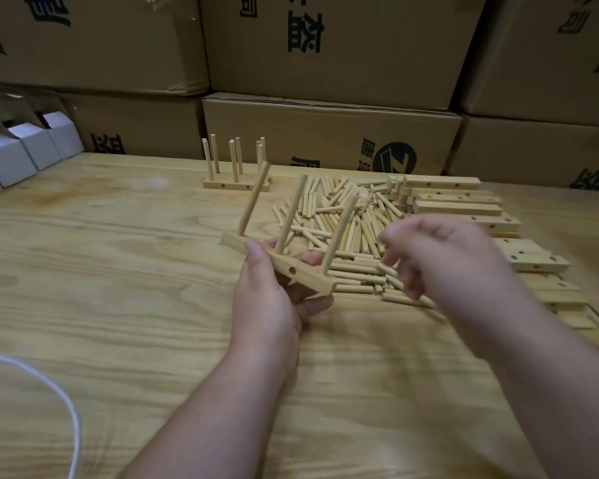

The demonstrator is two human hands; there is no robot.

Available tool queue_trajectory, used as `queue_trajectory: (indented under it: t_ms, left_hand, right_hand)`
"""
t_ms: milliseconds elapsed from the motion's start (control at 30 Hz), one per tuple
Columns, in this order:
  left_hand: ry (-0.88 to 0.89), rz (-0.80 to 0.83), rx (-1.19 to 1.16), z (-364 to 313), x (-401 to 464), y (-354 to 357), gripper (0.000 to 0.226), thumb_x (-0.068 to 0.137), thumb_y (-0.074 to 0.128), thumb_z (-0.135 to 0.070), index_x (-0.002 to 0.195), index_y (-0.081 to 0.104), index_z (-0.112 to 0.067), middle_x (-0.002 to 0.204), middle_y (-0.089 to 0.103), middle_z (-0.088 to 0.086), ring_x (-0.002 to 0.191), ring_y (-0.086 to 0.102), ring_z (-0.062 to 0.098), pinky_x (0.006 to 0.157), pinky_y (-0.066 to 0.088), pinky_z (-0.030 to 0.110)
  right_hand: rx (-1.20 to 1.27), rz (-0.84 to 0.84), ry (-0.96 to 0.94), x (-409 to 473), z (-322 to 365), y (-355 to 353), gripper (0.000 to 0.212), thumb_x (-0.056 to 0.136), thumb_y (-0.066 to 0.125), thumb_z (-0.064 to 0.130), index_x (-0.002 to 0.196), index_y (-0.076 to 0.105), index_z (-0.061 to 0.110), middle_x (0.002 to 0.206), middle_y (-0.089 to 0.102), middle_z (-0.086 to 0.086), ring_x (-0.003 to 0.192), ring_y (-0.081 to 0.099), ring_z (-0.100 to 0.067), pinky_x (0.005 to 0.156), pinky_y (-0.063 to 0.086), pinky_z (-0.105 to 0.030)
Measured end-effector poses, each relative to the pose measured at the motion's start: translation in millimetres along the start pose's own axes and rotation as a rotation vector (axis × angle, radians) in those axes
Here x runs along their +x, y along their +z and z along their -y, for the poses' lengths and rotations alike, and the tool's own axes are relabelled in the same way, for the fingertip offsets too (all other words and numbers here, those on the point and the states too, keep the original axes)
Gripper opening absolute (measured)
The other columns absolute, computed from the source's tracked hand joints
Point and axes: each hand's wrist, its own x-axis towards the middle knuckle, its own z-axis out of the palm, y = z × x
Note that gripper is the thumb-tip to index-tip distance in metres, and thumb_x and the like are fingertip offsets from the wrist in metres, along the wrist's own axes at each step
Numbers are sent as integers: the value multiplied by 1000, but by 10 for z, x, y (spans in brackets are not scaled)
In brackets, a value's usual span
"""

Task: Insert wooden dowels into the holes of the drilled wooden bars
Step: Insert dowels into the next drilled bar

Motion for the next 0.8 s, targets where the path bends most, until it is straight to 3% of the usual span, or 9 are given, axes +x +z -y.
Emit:
queue_trajectory:
  t_ms: [67,167,267,433,533,600,667,733,800]
  left_hand:
    - [15,-24,-29,-18,2,-2,40,104,31,-58,117,54,-27,95,79,9,78,77,26,49,57,32]
    - [27,-40,-82,-45,12,-11,41,104,32,-56,120,55,-25,102,79,9,89,77,32,60,62,38]
    - [50,-46,-58,-24,40,-27,42,107,27,-53,120,55,-25,107,79,5,96,76,28,72,64,39]
    - [54,-142,-153,-43,155,-99,38,106,31,-50,124,55,-26,111,78,2,104,74,21,85,61,40]
    - [155,-304,-193,-117,252,-209,31,104,48,-43,130,52,-26,113,77,-1,102,75,21,79,61,38]
    - [278,-433,-143,-224,326,-331,39,101,57,-44,137,46,-34,108,76,-12,98,74,12,76,58,35]
    - [388,-525,-39,-332,381,-469,49,89,64,-55,133,52,-37,101,75,-16,95,74,8,77,56,38]
    - [437,-506,40,-393,397,-558,58,76,66,-67,121,66,-30,97,76,-10,93,74,12,75,60,37]
    - [453,-423,184,-376,387,-581,53,81,61,-69,107,74,-26,82,75,-7,78,71,6,68,57,22]
  right_hand:
    - [-91,114,-23,-75,-61,193,3,87,71,40,88,72,43,75,73,11,57,64,-4,53,52,-20]
    - [-84,85,-48,-93,-126,363,13,80,81,37,89,72,39,85,74,16,73,69,-4,60,60,-27]
    - [-83,52,-60,-16,-92,451,14,78,85,29,88,74,30,84,75,15,74,70,-4,64,58,-24]
    - [-170,164,-105,261,42,647,11,78,86,22,84,78,26,76,75,11,70,70,-3,59,54,-16]
    - [-237,233,-118,468,133,671,8,81,83,26,87,79,29,77,75,14,73,69,0,59,51,-13]
    - [-276,254,-135,544,143,646,7,81,82,30,86,78,33,79,75,17,75,70,0,62,53,-16]
    - [-276,275,-154,563,107,621,8,82,81,30,86,78,36,80,74,21,76,69,3,60,51,-10]
    - [-301,300,-158,567,56,618,9,82,81,30,87,78,37,82,74,24,79,68,7,59,48,-4]
    - [-329,326,-152,561,6,617,8,83,81,30,86,78,36,82,73,25,79,66,10,60,46,-3]
